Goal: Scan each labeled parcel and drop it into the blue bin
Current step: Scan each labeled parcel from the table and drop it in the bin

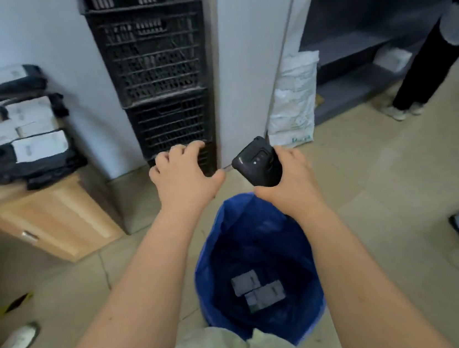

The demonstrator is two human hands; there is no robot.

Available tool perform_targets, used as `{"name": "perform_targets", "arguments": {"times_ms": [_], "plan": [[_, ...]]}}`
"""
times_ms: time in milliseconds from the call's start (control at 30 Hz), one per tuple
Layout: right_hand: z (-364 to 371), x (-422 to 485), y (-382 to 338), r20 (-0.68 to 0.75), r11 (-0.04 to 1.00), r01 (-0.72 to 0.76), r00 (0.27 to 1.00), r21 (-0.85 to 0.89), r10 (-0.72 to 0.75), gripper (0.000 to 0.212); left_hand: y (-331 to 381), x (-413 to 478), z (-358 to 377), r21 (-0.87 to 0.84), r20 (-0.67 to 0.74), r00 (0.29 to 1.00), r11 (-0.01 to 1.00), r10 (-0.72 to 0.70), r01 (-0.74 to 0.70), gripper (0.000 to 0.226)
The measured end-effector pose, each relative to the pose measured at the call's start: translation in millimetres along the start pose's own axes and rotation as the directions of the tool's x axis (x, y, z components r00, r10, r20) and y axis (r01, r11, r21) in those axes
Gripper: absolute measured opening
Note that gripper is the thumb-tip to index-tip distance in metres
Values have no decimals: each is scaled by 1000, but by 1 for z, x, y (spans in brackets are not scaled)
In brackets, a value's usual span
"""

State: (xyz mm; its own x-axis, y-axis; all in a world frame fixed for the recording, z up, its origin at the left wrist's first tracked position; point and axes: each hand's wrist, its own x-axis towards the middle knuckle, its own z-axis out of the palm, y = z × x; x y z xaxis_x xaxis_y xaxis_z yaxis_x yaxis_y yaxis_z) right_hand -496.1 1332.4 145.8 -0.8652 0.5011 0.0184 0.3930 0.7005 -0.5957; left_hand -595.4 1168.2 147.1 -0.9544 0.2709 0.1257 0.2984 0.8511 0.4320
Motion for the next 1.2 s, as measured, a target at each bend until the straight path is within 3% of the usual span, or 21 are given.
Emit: {"name": "perform_targets", "arguments": {"times_ms": [167,267,367,500,800,933,1100,1200], "plan": [[16,-50,-26,179,961,269,951,-69,-254,84,-43,-96,-37,-56,-131,936,945,-328,323,68],[35,-90,-47,297,910,410,878,-65,-374,88,-74,-163,-60,-37,-199,840,861,-505,508,68],[58,-134,-75,412,839,543,772,-31,-484,89,-105,-233,-82,-66,-282,733,775,-619,629,69],[87,-202,-120,555,722,690,579,57,-597,84,-134,-322,-108,-101,-343,548,610,-763,786,66],[142,-385,-218,597,429,858,191,284,-779,88,-196,-520,-165,-182,-454,173,281,-874,942,69],[170,-487,-260,575,314,855,22,413,-818,92,-235,-621,-200,-228,-486,10,138,-874,964,68],[206,-628,-313,581,244,840,-100,484,-808,82,-281,-769,-247,-305,-483,-222,-75,-847,949,70],[228,-705,-339,585,197,835,-174,515,-792,69,-305,-847,-267,-325,-469,-316,-171,-825,930,74]]}}
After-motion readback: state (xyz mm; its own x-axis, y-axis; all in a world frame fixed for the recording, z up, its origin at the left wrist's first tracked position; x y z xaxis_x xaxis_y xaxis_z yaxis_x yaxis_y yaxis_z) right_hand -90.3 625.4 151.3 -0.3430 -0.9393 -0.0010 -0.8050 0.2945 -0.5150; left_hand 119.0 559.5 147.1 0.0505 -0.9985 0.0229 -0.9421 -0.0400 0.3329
